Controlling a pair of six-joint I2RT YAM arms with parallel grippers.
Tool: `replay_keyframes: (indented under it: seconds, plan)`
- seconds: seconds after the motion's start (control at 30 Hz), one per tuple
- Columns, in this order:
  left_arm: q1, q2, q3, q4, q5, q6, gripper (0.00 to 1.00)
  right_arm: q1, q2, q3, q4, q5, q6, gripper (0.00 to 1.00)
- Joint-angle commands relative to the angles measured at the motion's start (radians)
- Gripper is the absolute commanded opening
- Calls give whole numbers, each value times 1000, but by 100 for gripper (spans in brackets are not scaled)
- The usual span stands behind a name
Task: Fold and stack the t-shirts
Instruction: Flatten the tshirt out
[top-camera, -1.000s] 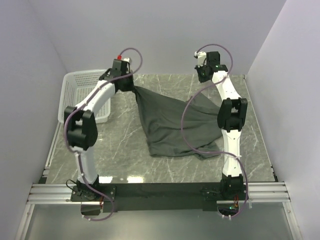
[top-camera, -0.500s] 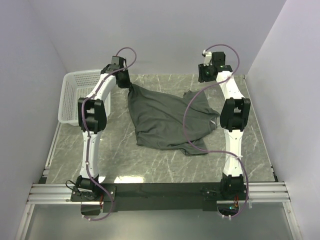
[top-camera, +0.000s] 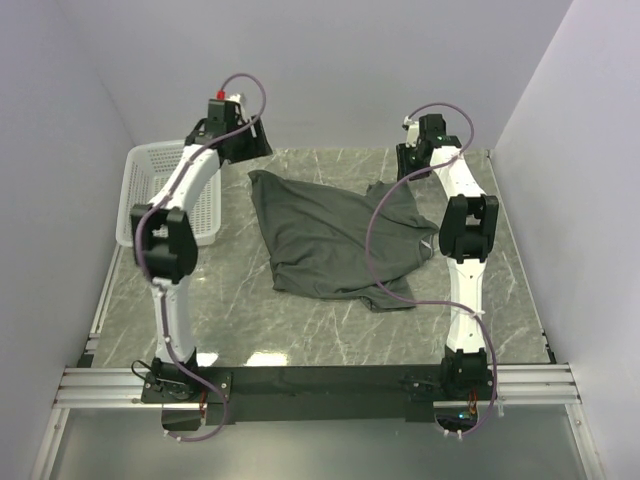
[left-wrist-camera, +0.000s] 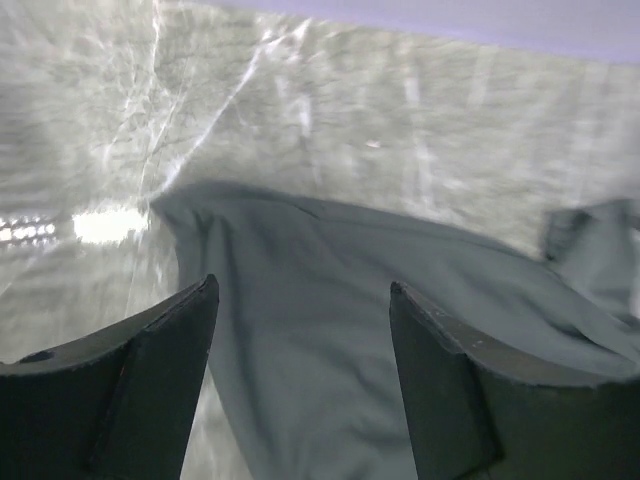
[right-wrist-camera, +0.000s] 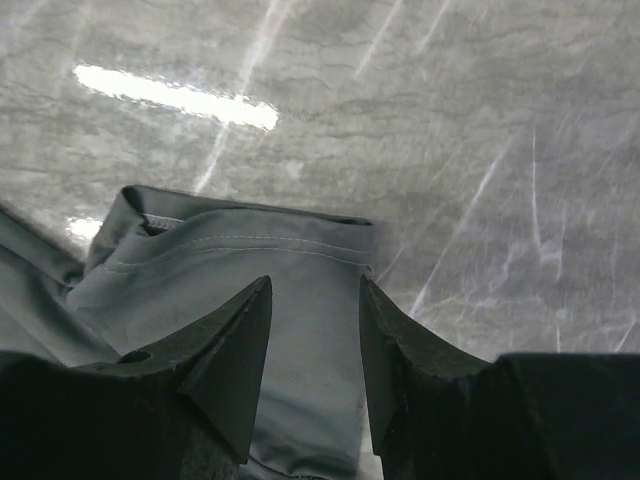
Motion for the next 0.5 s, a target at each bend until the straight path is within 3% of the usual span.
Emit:
replay_keyframes:
  seconds: [0.0, 0.2, 0.37, 0.47]
  plan:
    - [-2, -227, -123, 144, 40, 21, 75, -2, 12, 1, -20, 34, 13, 47]
    - [-5, -505, -543, 275, 81, -4, 78, -4, 52, 21, -52, 54, 26, 48]
    - [-3, -696, -739, 295, 106, -2, 84, -4, 67, 24, -58, 64, 19, 49]
    - [1, -790, -849, 290, 116, -2, 86, -2, 72, 27, -61, 53, 18, 44]
